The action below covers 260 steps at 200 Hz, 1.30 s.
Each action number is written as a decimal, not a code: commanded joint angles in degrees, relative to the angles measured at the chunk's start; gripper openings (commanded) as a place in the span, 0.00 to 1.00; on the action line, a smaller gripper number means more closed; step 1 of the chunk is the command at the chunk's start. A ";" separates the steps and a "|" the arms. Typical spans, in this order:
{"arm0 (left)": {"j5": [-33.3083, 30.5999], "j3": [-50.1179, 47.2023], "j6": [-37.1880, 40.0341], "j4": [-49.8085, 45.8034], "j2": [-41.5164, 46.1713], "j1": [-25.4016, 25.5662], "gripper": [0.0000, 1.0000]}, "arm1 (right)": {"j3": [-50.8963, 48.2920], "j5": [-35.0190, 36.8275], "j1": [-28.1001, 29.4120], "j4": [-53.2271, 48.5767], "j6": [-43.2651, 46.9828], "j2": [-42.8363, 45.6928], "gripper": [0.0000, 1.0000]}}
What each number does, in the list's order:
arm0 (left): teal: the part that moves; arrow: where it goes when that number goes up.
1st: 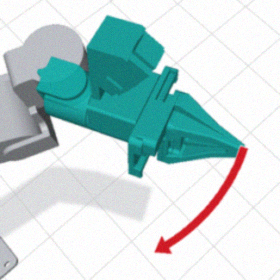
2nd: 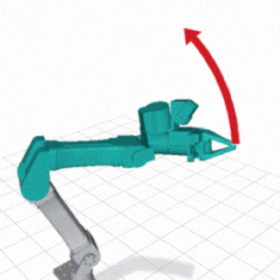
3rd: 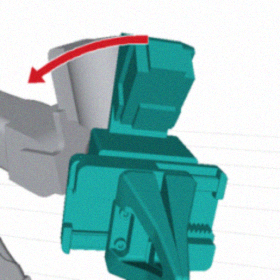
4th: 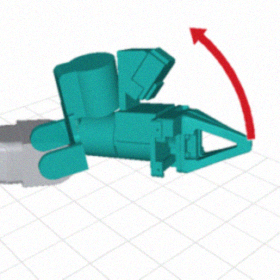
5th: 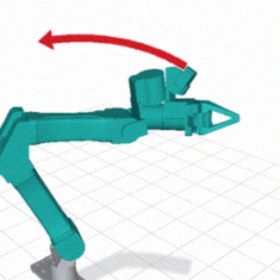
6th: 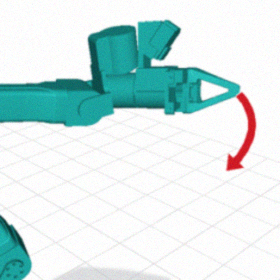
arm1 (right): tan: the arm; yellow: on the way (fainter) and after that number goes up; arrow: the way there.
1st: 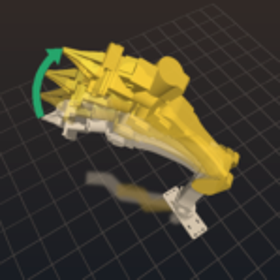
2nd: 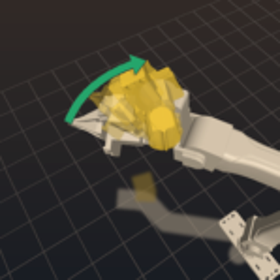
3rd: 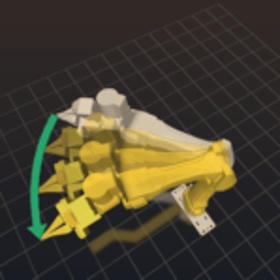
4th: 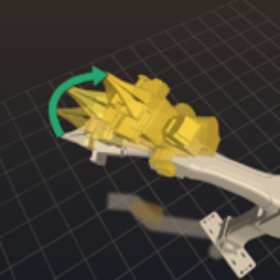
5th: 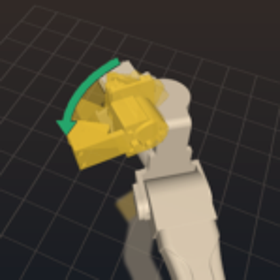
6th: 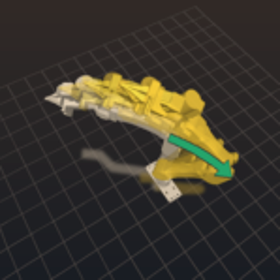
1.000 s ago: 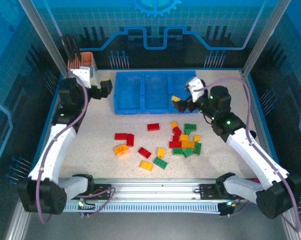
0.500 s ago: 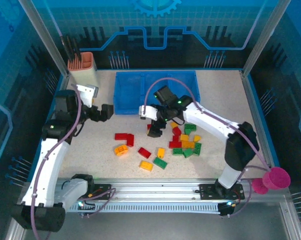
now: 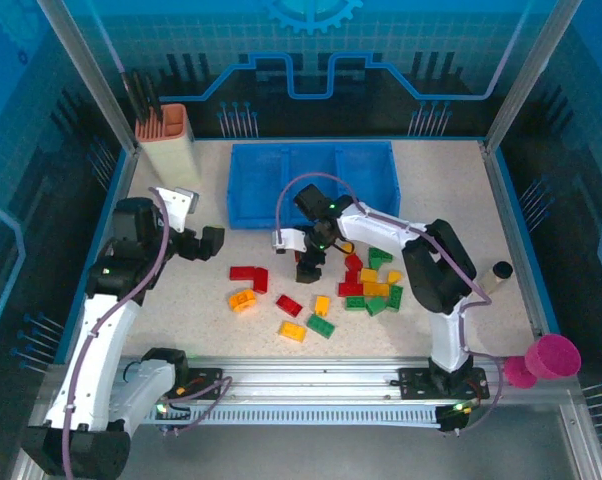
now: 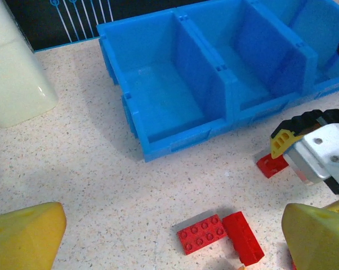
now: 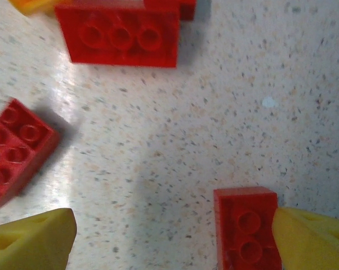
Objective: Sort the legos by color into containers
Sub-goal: Pick up the lego from the center of the table, then place the lego in the container.
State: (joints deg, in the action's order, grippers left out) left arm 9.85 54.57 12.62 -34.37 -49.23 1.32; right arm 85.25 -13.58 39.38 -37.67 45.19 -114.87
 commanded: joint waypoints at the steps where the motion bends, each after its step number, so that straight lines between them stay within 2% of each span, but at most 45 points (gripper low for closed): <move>1: -1.40 0.20 1.85 -0.64 -0.74 0.35 0.99 | 2.16 2.25 -1.20 3.36 1.63 -2.88 0.91; 50: -1.49 0.45 2.55 -1.26 -3.35 0.35 0.99 | 1.68 2.99 -2.90 5.23 1.24 -5.50 0.85; 127: -2.38 -1.29 2.97 1.62 -3.46 0.79 0.99 | -4.03 5.14 -1.42 2.87 3.02 -4.00 0.44; 136: -3.84 -1.62 2.94 2.38 -3.20 0.87 0.99 | -4.90 5.64 -1.32 2.95 2.86 -3.49 0.40; 151: -9.74 -2.68 0.45 5.36 -2.58 0.96 0.99 | -6.14 6.97 -1.31 4.08 -0.02 -2.04 0.34; 166: -11.81 -3.38 -1.02 7.73 -1.35 0.96 0.99 | -5.09 4.33 -2.08 1.58 -3.15 0.27 0.31; 197: -7.63 -4.11 -1.15 8.73 1.82 0.96 1.00 | -2.70 6.55 -3.11 -2.85 -8.17 5.87 0.27; 214: -5.63 -4.24 -1.72 9.16 2.08 0.96 0.99 | -1.60 8.43 -4.55 -1.70 -12.68 9.43 0.27; 241: 0.29 -2.66 -1.49 7.47 0.59 1.05 0.99 | 5.94 9.56 -7.92 -3.66 -20.98 9.25 0.28; 260: -3.63 -1.93 -1.64 7.43 -0.44 1.13 0.99 | 11.18 11.74 -9.80 -3.70 -25.61 6.60 0.28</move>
State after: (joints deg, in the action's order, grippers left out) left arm 6.09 51.18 11.94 -26.92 -48.73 2.07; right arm 90.35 -4.93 32.29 -39.42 29.17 -106.87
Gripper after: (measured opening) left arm 0.994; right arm 0.321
